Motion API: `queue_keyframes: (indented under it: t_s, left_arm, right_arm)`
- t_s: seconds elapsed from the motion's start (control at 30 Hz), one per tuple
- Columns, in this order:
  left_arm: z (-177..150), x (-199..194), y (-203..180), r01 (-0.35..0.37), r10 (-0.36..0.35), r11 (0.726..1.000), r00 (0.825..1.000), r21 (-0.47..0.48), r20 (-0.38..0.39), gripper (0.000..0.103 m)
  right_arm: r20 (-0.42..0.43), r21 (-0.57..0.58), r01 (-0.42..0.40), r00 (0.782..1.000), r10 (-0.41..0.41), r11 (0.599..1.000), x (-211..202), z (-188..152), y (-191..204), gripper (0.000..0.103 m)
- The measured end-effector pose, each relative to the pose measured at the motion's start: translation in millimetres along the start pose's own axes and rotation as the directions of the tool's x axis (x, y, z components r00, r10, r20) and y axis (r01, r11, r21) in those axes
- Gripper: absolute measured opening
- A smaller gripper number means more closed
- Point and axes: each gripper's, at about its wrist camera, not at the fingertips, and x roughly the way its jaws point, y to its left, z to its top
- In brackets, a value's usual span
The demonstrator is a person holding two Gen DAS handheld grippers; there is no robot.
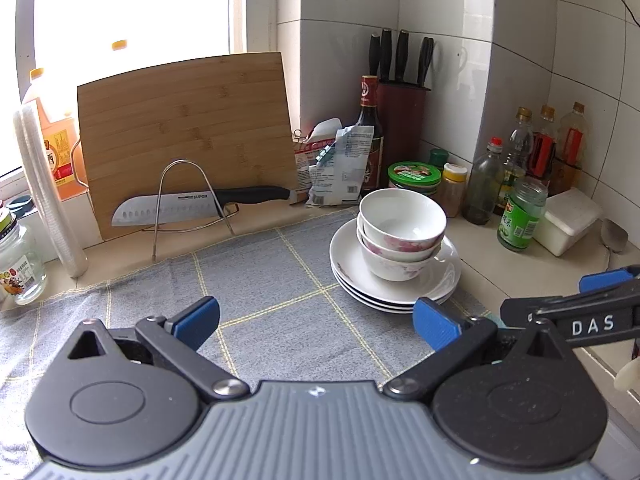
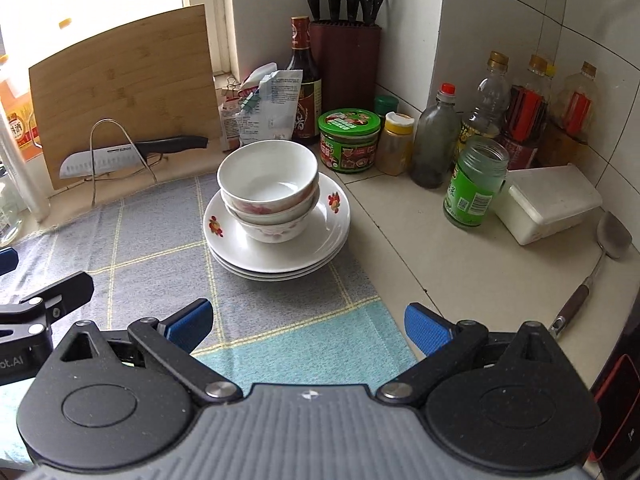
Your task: Organize plates and bowls
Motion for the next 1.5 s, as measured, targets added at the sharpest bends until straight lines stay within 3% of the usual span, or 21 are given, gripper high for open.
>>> queue_keyframes:
  t_s: [1.5]
  left_arm:
    - [3.3,-5.7,-2.0,0.014,-0.014,1.000,1.000,0.013,-0.004,0.102]
  right_arm:
    - [0.026,0.006,-0.002,1.000,0.002,1.000,-11.1,0.0,5.1,0.103]
